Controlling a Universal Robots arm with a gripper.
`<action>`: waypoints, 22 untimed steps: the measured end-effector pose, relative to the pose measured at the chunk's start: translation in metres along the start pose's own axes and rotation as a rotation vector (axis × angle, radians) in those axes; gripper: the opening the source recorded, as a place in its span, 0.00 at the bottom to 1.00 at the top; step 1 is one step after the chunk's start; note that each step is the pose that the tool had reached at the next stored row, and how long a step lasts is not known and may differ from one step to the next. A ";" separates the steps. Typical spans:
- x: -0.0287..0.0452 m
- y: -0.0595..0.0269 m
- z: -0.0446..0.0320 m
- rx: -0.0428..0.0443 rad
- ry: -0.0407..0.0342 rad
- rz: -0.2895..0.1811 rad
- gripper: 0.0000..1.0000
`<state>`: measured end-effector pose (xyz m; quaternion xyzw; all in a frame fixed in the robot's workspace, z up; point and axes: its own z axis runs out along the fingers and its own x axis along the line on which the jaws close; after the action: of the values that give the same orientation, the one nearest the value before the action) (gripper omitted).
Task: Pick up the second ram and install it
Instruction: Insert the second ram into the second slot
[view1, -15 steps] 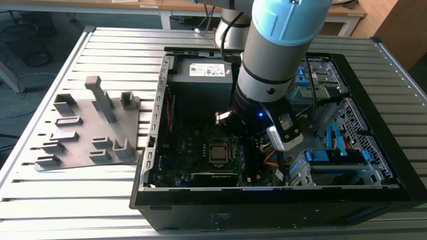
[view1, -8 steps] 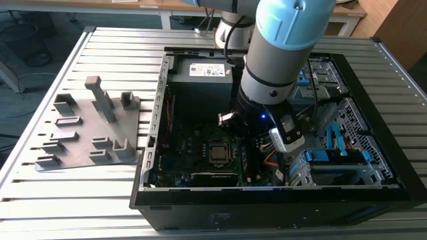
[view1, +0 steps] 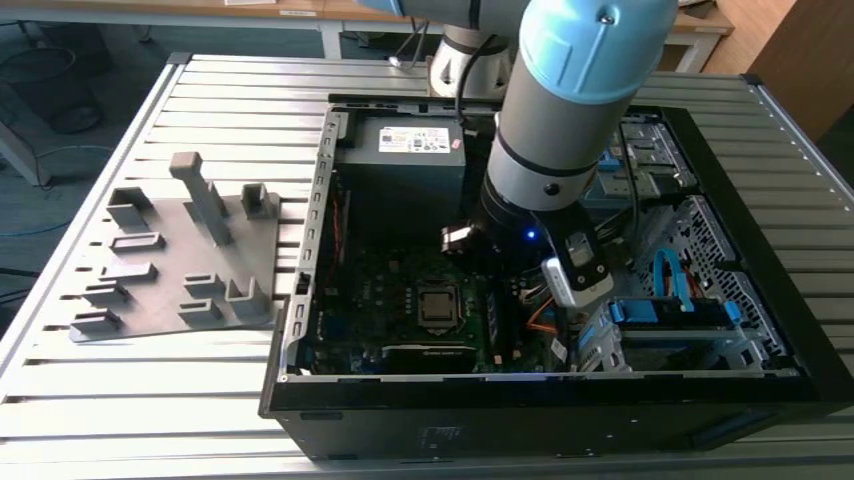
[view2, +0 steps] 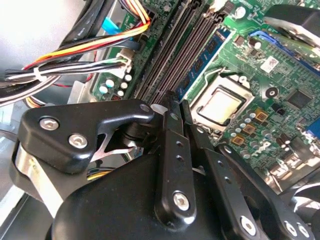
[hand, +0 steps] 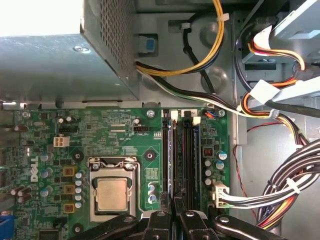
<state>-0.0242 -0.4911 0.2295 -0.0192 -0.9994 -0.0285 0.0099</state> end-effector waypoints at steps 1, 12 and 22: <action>0.0000 0.0000 0.0003 0.0010 -0.0001 0.000 0.14; -0.0027 -0.0005 0.0018 0.0157 -0.0006 0.000 0.14; -0.0040 -0.0017 0.0042 0.0195 -0.0009 0.006 0.14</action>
<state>-0.0203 -0.4927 0.2251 -0.0220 -0.9995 -0.0187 0.0097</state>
